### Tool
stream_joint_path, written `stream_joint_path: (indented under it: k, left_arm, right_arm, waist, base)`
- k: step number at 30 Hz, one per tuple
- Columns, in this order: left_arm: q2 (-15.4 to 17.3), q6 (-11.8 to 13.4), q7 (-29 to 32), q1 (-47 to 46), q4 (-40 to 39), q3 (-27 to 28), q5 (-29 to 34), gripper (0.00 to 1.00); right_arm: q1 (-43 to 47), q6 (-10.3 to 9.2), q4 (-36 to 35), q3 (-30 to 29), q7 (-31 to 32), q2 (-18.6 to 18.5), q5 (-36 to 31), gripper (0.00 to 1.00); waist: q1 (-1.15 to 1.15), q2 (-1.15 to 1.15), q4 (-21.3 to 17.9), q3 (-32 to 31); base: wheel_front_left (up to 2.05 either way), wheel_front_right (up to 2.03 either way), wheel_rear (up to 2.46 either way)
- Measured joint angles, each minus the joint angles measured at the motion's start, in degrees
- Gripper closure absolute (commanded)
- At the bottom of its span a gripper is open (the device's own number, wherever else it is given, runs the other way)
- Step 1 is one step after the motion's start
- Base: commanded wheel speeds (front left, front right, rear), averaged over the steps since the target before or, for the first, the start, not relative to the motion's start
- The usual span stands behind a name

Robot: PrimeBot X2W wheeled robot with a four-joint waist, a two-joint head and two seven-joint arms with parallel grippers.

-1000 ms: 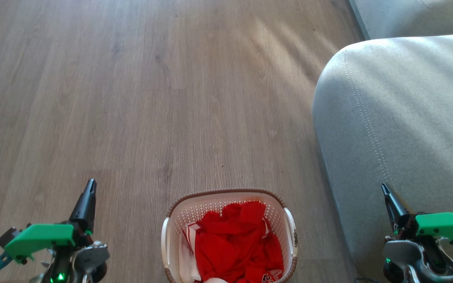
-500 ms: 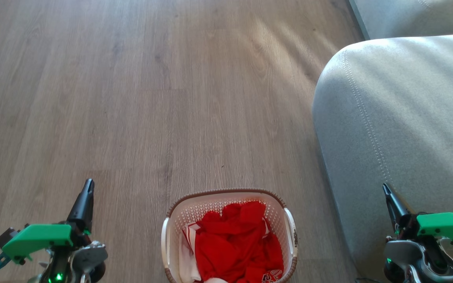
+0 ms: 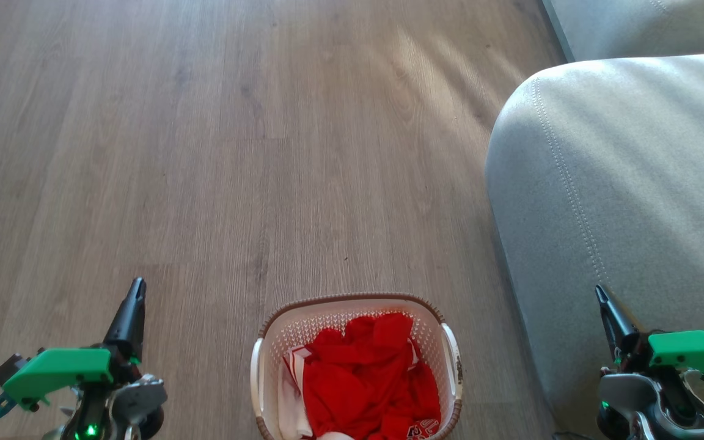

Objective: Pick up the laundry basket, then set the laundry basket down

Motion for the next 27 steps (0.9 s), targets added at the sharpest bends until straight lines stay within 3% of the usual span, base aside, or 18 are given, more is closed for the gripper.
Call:
stream_joint_path:
  k: [27]
  left_arm:
    - [-0.2,0.0,0.2,0.0,0.0,0.2,0.1,1.0]
  right_arm:
    - [0.0,0.0,0.0,-0.2,0.0,0.0,-0.1,1.0]
  waist:
    - [0.0,0.0,0.0,0.0]
  base:
    - [0.0,0.0,0.0]
